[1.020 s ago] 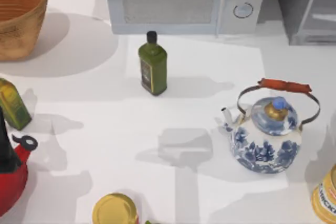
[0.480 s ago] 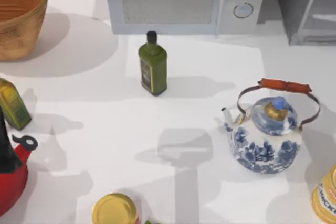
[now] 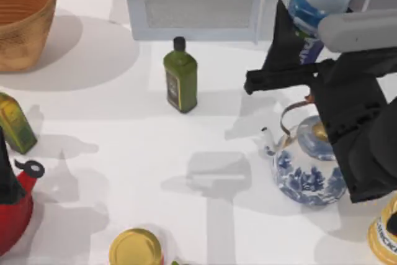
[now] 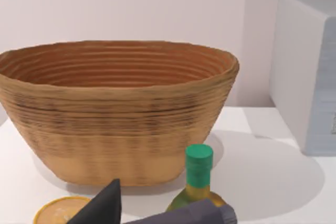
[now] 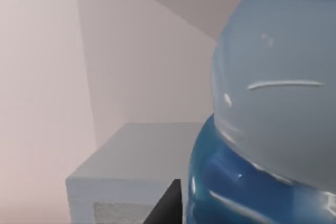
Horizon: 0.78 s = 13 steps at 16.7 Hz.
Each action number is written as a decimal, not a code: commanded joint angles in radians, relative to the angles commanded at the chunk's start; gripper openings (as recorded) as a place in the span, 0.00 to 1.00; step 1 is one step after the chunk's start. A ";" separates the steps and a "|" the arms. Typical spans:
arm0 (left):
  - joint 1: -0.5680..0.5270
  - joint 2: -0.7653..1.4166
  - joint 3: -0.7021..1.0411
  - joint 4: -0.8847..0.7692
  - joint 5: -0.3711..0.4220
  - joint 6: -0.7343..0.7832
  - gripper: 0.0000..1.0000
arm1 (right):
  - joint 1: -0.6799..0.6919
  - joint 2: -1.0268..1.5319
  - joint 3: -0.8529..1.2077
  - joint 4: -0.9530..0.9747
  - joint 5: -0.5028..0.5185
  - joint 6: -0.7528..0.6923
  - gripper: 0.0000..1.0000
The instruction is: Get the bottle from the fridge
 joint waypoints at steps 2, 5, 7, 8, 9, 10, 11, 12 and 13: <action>0.000 0.000 0.000 0.000 0.000 0.000 1.00 | 0.106 0.174 0.072 0.088 0.120 0.003 0.00; 0.000 0.000 0.000 0.000 0.000 0.000 1.00 | 0.240 0.402 0.164 0.185 0.292 0.011 0.00; 0.000 0.000 0.000 0.000 0.000 0.000 1.00 | 0.308 0.526 0.213 0.227 0.394 0.017 0.00; 0.000 0.000 0.000 0.000 0.000 0.000 1.00 | 0.337 0.579 0.233 0.242 0.441 0.020 0.00; 0.000 0.000 0.000 0.000 0.000 0.000 1.00 | 0.361 0.626 0.251 0.253 0.485 0.023 0.00; 0.000 0.000 0.000 0.000 0.000 0.000 1.00 | 0.382 0.667 0.266 0.259 0.526 0.027 0.00; 0.000 0.000 0.000 0.000 0.000 0.000 1.00 | 0.398 0.703 0.279 0.263 0.564 0.030 0.00; 0.000 0.000 0.000 0.000 0.000 0.000 1.00 | 0.413 0.735 0.290 0.265 0.597 0.033 0.00; 0.000 0.000 0.000 0.000 0.000 0.000 1.00 | 0.425 0.762 0.300 0.267 0.626 0.036 0.00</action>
